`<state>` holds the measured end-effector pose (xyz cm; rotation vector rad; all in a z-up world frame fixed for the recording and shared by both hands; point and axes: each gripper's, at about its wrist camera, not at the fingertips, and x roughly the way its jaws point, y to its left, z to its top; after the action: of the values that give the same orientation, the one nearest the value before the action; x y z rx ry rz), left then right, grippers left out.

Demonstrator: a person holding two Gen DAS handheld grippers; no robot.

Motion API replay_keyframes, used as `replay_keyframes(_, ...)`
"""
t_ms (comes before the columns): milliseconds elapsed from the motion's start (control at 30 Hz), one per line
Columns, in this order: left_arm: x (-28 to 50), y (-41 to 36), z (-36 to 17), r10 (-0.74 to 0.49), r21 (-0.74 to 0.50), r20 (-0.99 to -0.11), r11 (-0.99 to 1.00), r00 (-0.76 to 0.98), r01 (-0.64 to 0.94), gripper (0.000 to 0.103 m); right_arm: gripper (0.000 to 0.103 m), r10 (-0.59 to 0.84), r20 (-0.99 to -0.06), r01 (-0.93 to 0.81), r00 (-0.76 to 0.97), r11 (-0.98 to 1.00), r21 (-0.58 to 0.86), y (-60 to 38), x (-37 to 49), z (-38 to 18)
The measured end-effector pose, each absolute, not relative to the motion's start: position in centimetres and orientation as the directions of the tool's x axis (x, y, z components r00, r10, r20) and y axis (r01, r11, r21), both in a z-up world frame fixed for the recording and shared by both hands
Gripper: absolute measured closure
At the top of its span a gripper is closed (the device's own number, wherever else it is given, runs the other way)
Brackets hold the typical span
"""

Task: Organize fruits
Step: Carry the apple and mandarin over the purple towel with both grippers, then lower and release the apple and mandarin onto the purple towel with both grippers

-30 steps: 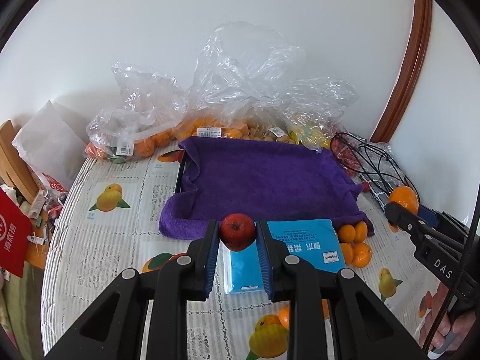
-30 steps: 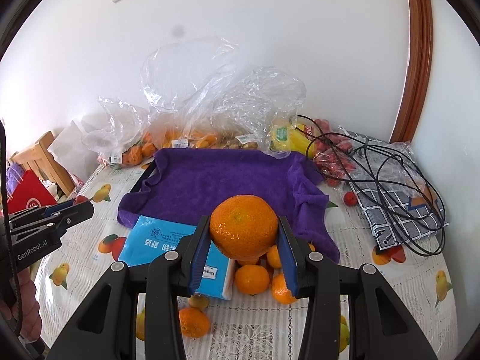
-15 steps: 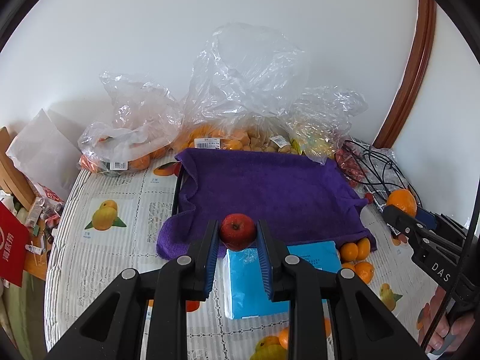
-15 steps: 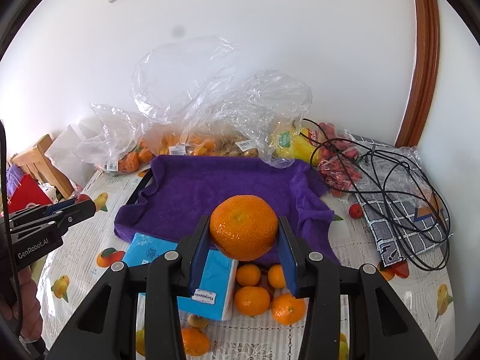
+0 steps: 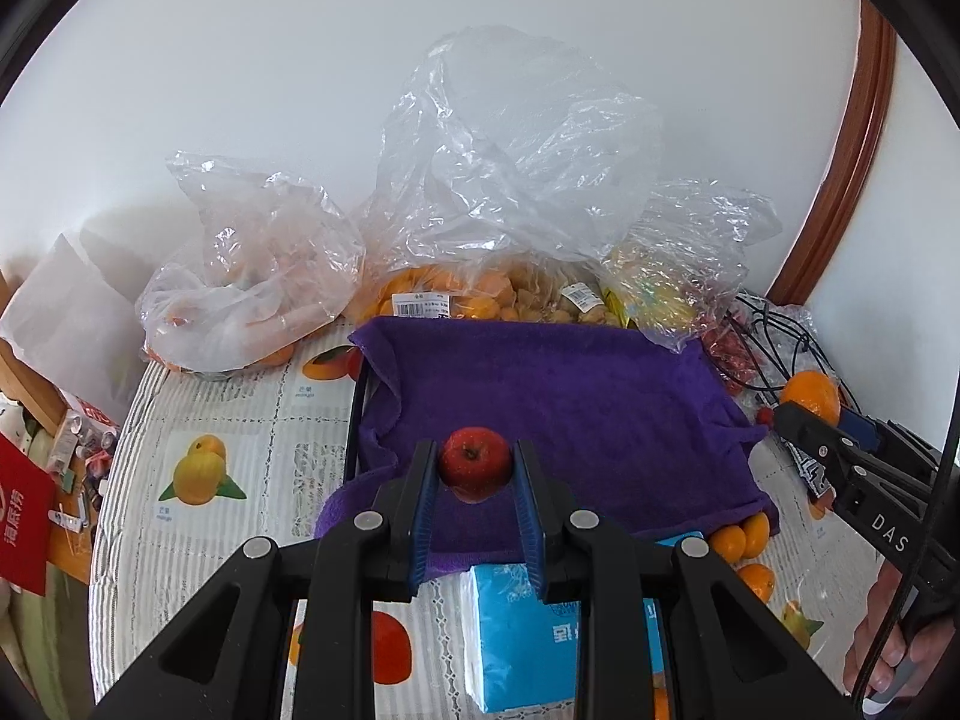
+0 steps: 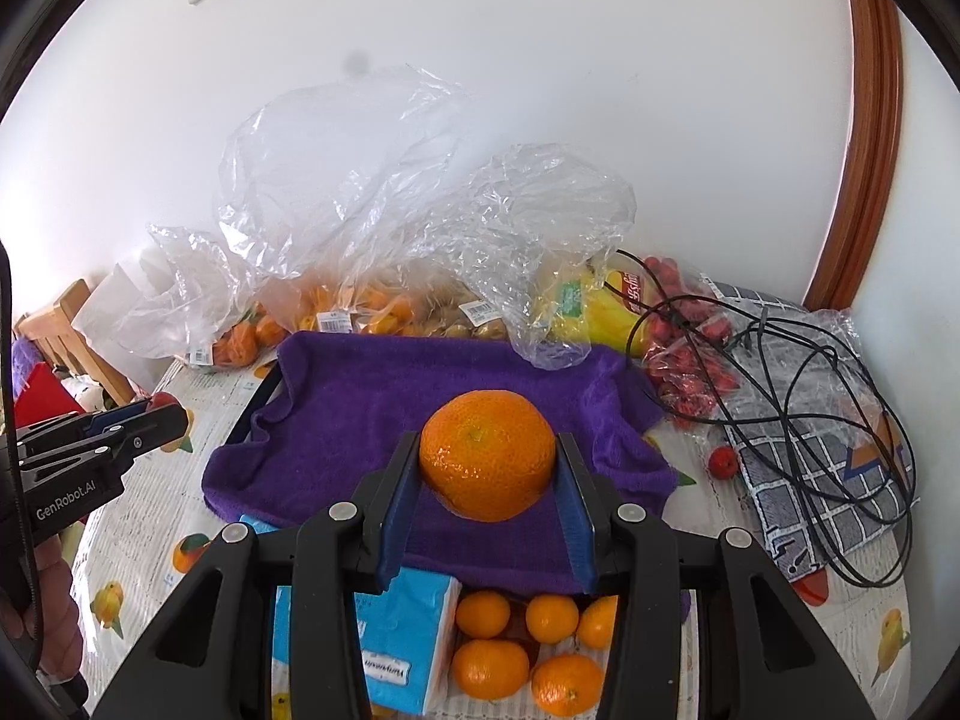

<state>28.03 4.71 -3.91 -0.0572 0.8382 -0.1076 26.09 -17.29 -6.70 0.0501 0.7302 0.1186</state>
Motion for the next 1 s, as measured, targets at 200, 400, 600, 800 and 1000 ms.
replay_keyframes(200, 30.2, 5.1, -5.4, -0.115, -0.095, -0.757, 0.993, 0.644, 0.066, 0.079, 0.060, 0.131, -0.672, -0.089, 0.729, 0.991, 0.096, -17.5, 28.5, -8.1)
replay_keyframes(400, 32.3, 5.4, -7.7, -0.119, -0.108, -0.786, 0.993, 0.607, 0.056, 0.079, 0.060, 0.131, -0.697, -0.093, 0.705, 0.991, 0.093, -17.3, 30.8, -9.9)
replay_keyframes(600, 34.3, 5.5, -9.9, -0.125, -0.118, -0.812, 0.992, 0.569, 0.050, 0.079, 0.060, 0.150, -0.731, -0.095, 0.666, 0.989, 0.116, -17.6, 32.9, -12.4)
replay_keyframes(800, 35.9, 4.9, -12.0, -0.126, -0.117, -0.832, 0.992, 0.540, 0.051, 0.079, 0.060, 0.141, -0.756, -0.074, 0.639, 0.990, 0.121, -18.6, 33.9, -14.6)
replay_keyframes(1000, 36.9, 4.1, -13.8, -0.130, -0.114, -0.852, 0.992, 0.507, 0.063, 0.079, 0.060, 0.132, -0.781, -0.059, 0.610, 0.991, 0.122, -19.1, 34.7, -16.1)
